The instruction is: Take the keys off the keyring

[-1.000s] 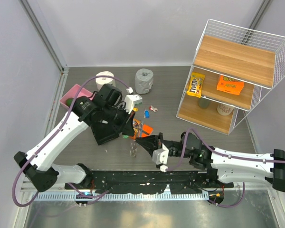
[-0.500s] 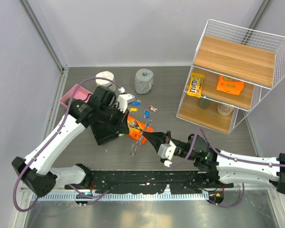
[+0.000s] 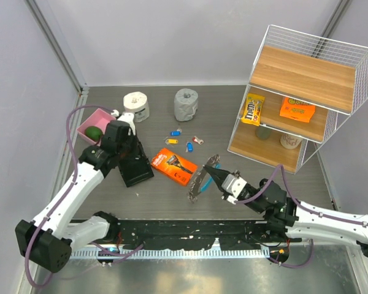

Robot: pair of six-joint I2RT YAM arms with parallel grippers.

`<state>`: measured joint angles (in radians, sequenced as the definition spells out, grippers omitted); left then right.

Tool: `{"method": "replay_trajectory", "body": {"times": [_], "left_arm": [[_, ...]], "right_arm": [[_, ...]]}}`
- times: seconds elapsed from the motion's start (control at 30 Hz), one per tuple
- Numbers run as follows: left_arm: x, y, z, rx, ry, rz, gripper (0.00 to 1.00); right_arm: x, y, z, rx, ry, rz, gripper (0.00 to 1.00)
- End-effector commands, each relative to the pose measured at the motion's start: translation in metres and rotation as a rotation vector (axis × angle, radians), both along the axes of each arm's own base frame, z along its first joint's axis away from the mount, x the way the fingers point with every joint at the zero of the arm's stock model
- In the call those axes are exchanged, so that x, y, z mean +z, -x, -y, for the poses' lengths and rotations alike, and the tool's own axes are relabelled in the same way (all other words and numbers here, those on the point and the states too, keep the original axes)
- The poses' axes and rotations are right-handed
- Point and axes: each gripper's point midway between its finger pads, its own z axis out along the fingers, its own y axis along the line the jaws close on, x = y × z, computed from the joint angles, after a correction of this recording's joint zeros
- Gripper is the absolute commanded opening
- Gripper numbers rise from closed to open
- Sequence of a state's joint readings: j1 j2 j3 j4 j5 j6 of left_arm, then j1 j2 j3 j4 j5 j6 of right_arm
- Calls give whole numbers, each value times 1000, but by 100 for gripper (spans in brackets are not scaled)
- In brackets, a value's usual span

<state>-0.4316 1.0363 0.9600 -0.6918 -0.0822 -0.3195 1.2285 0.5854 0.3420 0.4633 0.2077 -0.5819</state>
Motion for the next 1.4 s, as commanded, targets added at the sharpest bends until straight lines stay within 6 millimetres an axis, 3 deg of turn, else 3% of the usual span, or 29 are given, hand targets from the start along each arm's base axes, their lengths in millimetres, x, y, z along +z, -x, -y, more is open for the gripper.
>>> {"method": "replay_trajectory", "body": {"times": [0.0,0.07,0.13,0.17,0.27,0.43,0.57,0.8,0.97,1.03,1.07,1.1,1.13,1.23,1.27,1.3,1.33,1.37], "left_arm": [[43,-61,-42,302,-30,209,0],[40,-69,-47,324,-37,189,7],[35,-72,-42,295,-23,149,55],[33,-71,-39,286,-17,131,69],[29,-68,-31,254,10,106,85],[30,-58,-27,231,50,111,86],[40,-48,-30,235,68,130,87],[59,-29,-22,204,189,225,90],[65,-23,-20,194,230,256,97],[66,-21,-20,188,225,249,100],[65,-18,-21,183,218,240,100],[66,-17,-21,180,217,242,100],[66,-15,-22,178,211,242,99],[70,-8,-28,190,199,259,100],[73,-6,-32,203,193,267,99],[75,-2,-35,210,186,264,99],[82,2,-39,219,180,272,100],[93,7,-44,232,175,288,100]], "right_arm": [[12,-20,20,-153,-45,-80,5],[5,-36,30,-256,-7,-134,5],[-2,-46,36,-307,41,-183,5],[-9,-48,37,-315,49,-222,5],[-14,-61,48,-352,26,-298,5],[-30,-77,67,-424,6,-389,5],[-54,-95,85,-538,26,-528,5],[-100,-107,88,-564,129,-806,5],[-132,-139,87,-607,202,-932,5],[-136,-150,84,-626,188,-973,27],[-141,-154,85,-639,189,-993,49],[-133,-158,83,-637,168,-992,59],[-126,-159,82,-639,150,-983,85],[-100,-159,83,-644,35,-956,93],[-81,-160,88,-659,-24,-925,97],[-71,-160,93,-698,-99,-937,96],[-41,-158,94,-680,-174,-907,95],[-31,-150,93,-657,-191,-928,96]]}}
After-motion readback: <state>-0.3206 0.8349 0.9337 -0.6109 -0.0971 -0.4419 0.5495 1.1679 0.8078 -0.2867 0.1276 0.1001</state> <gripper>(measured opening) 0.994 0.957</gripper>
